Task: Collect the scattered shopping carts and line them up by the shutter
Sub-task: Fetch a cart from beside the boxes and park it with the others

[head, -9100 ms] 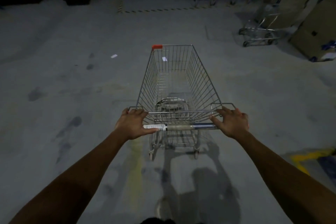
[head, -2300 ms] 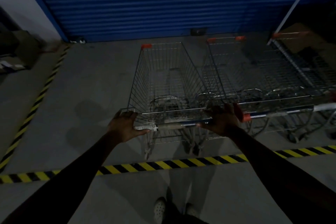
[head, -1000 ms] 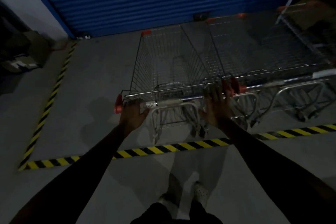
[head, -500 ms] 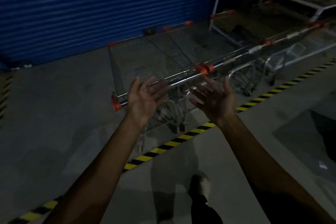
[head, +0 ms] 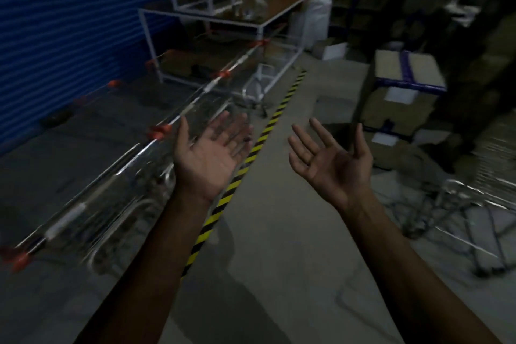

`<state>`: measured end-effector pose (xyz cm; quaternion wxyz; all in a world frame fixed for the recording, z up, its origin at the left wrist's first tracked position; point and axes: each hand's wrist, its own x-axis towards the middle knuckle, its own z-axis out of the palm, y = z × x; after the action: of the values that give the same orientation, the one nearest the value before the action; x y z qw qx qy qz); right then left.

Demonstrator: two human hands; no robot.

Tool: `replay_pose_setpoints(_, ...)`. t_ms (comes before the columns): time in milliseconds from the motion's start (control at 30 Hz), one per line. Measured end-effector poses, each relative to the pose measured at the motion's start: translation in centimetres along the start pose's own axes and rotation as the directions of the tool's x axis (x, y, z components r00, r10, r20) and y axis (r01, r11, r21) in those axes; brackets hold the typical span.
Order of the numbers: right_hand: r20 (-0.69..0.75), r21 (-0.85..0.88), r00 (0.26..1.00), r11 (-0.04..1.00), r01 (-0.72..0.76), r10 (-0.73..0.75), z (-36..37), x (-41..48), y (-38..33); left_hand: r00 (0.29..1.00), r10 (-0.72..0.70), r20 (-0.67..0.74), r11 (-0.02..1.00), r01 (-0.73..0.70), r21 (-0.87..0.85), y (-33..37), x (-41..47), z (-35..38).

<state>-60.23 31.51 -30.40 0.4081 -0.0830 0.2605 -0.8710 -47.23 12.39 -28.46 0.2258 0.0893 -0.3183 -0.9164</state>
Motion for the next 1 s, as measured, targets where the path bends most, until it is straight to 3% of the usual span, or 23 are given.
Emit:
replay_pose_setpoints(133,-0.163,-0.078,0.963,0.976,0.206,-0.216,-4.0,-7.8,-7.8,0.982,-0.007,0.186,0.951,-0.052,0.306,-8.0,-0.4,9.1)
replay_pose_setpoints(233,-0.192,-0.179,0.910,0.925,0.335,-0.367,-6.8,-15.4,-13.8,0.924,0.020,0.382,0.839,-0.223,0.497,-15.2,-2.5,16.9)
replay_pose_setpoints(300,-0.201,-0.398,0.841,0.826,0.398,-0.502,-8.6,-21.0,-17.6,0.843,0.074,0.532,0.694,-0.427,0.580,-20.6,-4.2,21.4)
replay_pose_setpoints(367,-0.147,-0.726,0.711,0.563,0.395,-0.688,-10.5,-26.5,-20.9,0.698,0.088,0.711,0.456,-0.662,0.594,-26.3,-5.7,25.4)
replay_pose_setpoints(433,0.031,-0.969,0.548,0.108,0.220,-0.836,-12.9,-32.0,-23.9,0.480,0.045,0.876,0.150,-0.871,0.469,-32.1,-7.0,29.2)
replay_pose_setpoints(500,0.231,-0.946,0.460,-0.309,-0.101,-0.857,-15.7,-37.3,-26.8,0.314,-0.012,0.949,0.003,-0.949,0.314,-37.6,-8.4,33.0)
replay_pose_setpoints(533,0.283,-0.876,0.441,-0.416,-0.242,-0.852,-17.1,-39.9,-28.0,0.260,-0.030,0.965,-0.025,-0.965,0.259,-40.2,-9.3,34.8)
replay_pose_setpoints(567,0.296,-0.816,0.425,-0.458,-0.352,-0.855,-18.2,-42.3,-29.1,0.211,-0.044,0.977,-0.041,-0.977,0.209,-42.6,-10.2,36.6)
replay_pose_setpoints(733,0.276,-0.628,0.268,-0.384,-0.677,-0.923,-22.9,-54.6,-33.2,-0.025,-0.068,0.997,0.037,-0.999,-0.023,-53.4,-16.0,44.9)
replay_pose_setpoints(900,0.258,-0.561,0.080,-0.217,-0.799,-0.963,-26.6,-66.1,-36.1,-0.215,-0.026,0.976,0.202,-0.958,-0.205,-64.1,-22.6,52.4)
replay_pose_setpoints(1000,0.241,-0.538,-0.025,-0.113,-0.835,-0.970,-29.1,-71.8,-38.3,-0.278,-0.009,0.961,0.297,-0.918,-0.263,-70.5,-26.0,56.6)
